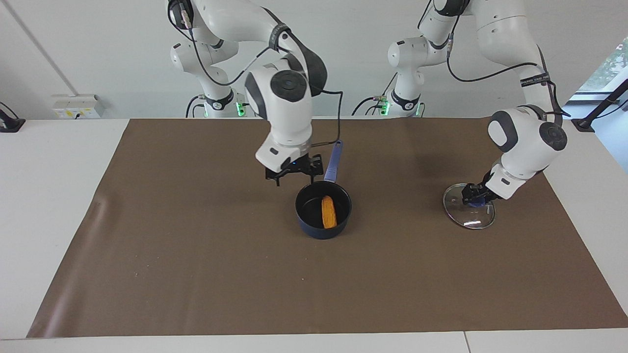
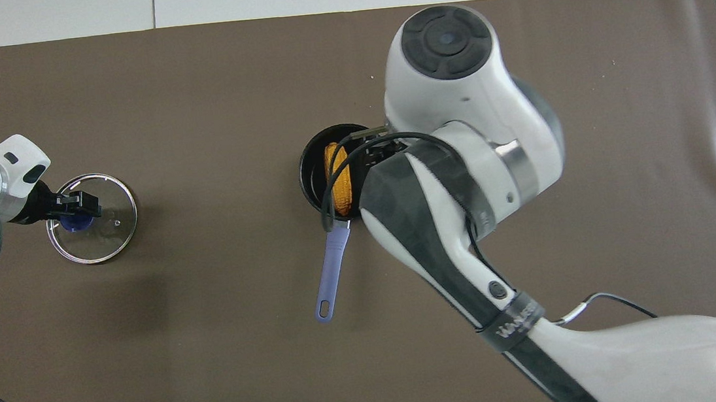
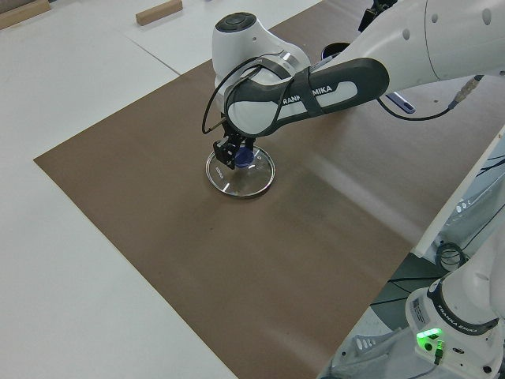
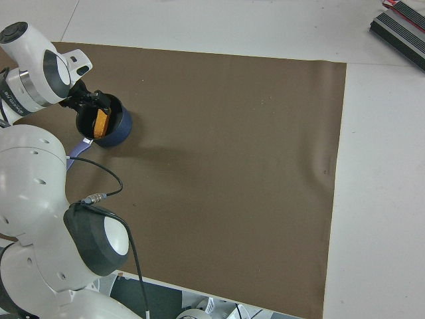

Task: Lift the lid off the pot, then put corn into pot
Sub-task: 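Lower the corn into the pot and open the right gripper, then set the lid down with the left gripper while the right gripper withdraws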

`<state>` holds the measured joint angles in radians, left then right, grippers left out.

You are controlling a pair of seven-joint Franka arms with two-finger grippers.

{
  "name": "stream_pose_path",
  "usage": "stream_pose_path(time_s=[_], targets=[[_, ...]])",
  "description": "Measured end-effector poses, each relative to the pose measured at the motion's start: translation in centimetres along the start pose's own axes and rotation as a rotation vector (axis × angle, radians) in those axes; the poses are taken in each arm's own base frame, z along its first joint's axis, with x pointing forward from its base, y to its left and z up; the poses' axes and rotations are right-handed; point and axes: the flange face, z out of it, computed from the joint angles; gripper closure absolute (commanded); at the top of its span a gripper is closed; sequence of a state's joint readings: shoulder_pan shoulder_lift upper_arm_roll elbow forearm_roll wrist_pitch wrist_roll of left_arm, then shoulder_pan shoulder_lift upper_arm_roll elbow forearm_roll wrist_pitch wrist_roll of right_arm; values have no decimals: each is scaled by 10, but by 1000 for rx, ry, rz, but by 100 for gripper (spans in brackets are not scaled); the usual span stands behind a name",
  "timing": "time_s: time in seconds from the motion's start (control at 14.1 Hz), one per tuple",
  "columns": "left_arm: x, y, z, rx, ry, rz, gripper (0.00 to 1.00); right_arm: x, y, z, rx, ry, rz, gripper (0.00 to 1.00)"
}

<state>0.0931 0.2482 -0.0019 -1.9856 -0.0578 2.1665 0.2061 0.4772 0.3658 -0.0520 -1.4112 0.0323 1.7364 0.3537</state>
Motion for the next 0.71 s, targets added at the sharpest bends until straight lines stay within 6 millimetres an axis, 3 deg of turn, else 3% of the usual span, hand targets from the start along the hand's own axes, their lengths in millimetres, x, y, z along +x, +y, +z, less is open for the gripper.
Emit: stream_pose_path(time_s=[0.21,0.35,0.43,0.57,0.71], targets=[[3,5,-5,2,12,25,0,2,113,-51,9,-10,42,0],[12,18,-23,6,40,47,0,-7,162,-77,-3,-9,55,0],[16,29,-37,6,46,46,0,-13,177,-89,-11,0,51,0],[23,55,-86,22,32,23,0,-33,202,-117,-23,-2,43,0],[19,82,-151,52,-1,16,0,-57,237,-149,-27,8,21,0]])
